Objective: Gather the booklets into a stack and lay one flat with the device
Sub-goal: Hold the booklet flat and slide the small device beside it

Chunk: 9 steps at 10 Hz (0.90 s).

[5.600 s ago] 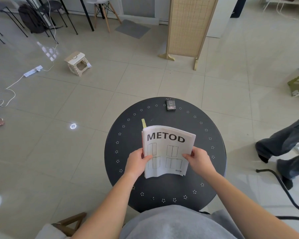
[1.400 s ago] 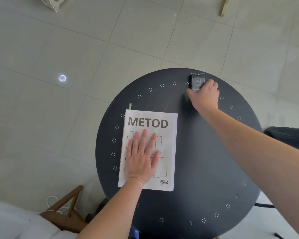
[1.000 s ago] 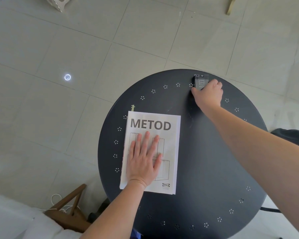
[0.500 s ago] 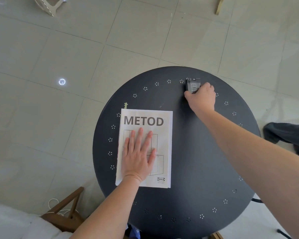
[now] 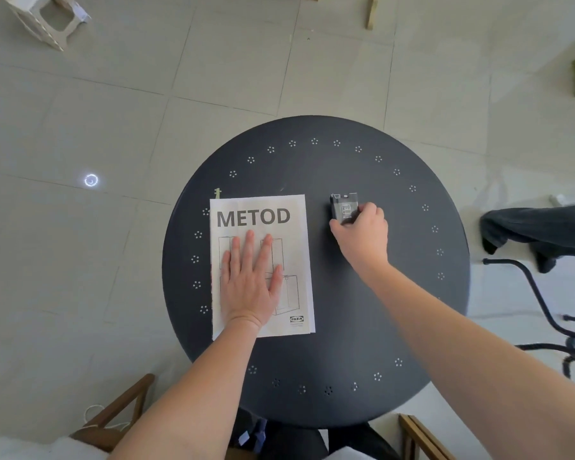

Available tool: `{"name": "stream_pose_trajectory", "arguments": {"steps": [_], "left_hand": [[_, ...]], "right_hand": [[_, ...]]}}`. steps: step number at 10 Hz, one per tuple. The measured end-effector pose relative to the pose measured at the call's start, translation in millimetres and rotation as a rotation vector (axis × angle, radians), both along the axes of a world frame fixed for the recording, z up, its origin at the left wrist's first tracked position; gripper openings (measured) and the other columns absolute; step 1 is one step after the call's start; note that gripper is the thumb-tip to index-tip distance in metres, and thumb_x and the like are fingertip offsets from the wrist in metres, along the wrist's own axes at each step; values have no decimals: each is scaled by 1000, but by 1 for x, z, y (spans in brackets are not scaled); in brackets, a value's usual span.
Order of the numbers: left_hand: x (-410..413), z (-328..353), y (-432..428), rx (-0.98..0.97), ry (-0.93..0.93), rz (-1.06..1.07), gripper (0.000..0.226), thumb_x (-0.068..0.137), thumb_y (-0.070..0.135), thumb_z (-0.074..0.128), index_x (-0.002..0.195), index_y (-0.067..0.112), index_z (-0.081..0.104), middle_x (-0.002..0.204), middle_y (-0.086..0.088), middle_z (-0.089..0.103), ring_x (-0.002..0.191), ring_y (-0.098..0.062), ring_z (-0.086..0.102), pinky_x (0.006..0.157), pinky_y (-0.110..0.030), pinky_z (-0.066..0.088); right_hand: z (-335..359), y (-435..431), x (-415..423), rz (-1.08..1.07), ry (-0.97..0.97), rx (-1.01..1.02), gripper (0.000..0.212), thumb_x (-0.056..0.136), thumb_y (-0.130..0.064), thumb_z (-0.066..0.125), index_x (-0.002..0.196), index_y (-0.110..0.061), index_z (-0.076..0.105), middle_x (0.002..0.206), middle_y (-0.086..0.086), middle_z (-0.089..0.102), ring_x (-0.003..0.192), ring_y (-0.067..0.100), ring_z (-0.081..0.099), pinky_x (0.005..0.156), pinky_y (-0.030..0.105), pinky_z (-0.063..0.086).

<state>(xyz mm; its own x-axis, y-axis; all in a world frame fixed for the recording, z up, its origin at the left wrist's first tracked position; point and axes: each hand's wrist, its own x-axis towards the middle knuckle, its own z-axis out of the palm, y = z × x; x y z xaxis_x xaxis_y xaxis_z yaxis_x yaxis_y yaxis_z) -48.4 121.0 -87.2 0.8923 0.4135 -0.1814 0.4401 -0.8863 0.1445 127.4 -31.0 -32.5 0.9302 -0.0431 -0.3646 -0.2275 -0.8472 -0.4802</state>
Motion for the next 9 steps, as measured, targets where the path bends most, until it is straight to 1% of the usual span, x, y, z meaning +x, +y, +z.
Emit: {"name": "stream_pose_trajectory", "arguments": {"steps": [1, 2, 4, 6, 9], "left_hand": [[-2, -1, -1, -3, -5, 5, 70, 109, 61, 28, 173, 35, 18, 183, -3, 13, 169, -34, 11, 137, -53, 15], [-2, -1, -2, 3, -11, 0, 70, 110, 61, 28, 174, 35, 16, 183, -3, 12, 170, -33, 10, 137, -53, 15], [-4, -1, -2, 12, -17, -15, 70, 110, 61, 27, 174, 33, 15, 183, -5, 12, 170, -34, 10, 137, -53, 15], [-4, -4, -2, 19, -21, -18, 70, 111, 60, 26, 174, 32, 15, 183, -5, 14, 169, -34, 11, 137, -53, 15], [-5, -8, -2, 20, -35, -18, 71, 110, 61, 28, 174, 32, 16, 183, -5, 14, 169, -34, 11, 137, -53, 15]], "right_hand": [[-3, -8, -24, -24, -12, 14, 49, 88, -32, 72, 124, -4, 54, 125, 10, 57, 115, 33, 52, 97, 35, 41], [-5, -13, -45, -49, -9, 30, 49, 87, -33, 73, 124, -6, 55, 124, 8, 57, 114, 30, 51, 93, 32, 39], [-11, -18, -75, -79, 0, 50, 47, 86, -32, 74, 122, -8, 55, 122, 5, 57, 111, 28, 51, 97, 38, 46], [-19, -22, -87, -94, 11, 49, 49, 86, -36, 77, 120, -9, 54, 121, 5, 56, 111, 29, 50, 97, 37, 45], [-27, -28, -91, -116, 31, 36, 49, 85, -37, 76, 118, -9, 53, 119, 6, 57, 110, 30, 50, 98, 40, 46]]}}
